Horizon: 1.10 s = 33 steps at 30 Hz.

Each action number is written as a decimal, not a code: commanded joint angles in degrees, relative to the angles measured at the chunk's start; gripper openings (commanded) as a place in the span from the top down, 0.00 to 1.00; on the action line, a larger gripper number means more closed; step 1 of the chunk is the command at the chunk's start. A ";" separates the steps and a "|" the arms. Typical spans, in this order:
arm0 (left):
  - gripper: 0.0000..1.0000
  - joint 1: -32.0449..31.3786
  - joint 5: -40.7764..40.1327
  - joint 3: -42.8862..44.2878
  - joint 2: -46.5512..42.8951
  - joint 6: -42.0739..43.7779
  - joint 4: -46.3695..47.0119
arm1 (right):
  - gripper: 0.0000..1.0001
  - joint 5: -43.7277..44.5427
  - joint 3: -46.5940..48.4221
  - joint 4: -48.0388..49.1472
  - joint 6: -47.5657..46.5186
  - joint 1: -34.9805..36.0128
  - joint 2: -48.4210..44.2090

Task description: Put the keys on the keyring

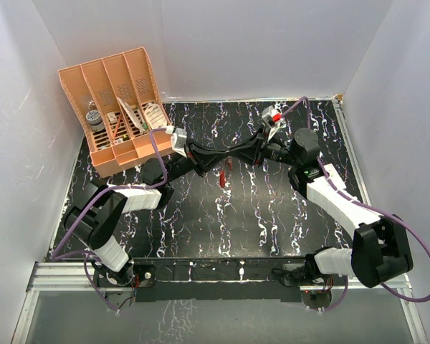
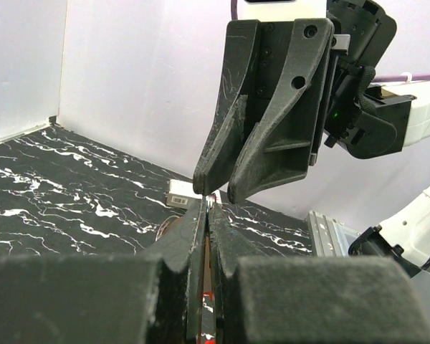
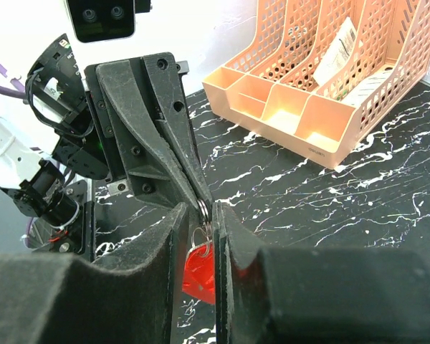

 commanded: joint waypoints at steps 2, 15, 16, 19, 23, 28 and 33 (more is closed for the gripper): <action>1.00 0.41 1.83 1.75 -2.44 -0.53 8.86 | 0.80 -0.54 2.02 3.14 -0.94 0.11 0.09; 1.00 0.91 2.77 1.61 -5.04 0.32 7.98 | 0.81 -3.01 1.76 4.28 -0.11 0.07 1.13; 1.00 1.08 2.87 1.75 -5.34 0.47 7.76 | 0.82 -3.08 1.75 4.28 -0.19 0.11 1.10; 1.00 1.20 3.00 1.95 -5.57 0.38 7.77 | 0.88 -3.30 1.75 4.31 -0.13 0.10 1.18; 1.00 1.20 3.32 1.84 -5.20 -0.57 8.53 | 0.90 -3.57 1.75 4.75 0.11 0.11 1.36; 1.00 1.23 4.08 1.83 -4.07 -2.32 10.25 | 0.88 -3.66 1.90 5.11 0.20 0.11 1.32; 1.00 1.24 5.16 2.08 -2.85 -3.94 11.65 | 0.88 -4.09 2.01 5.58 0.38 0.11 1.45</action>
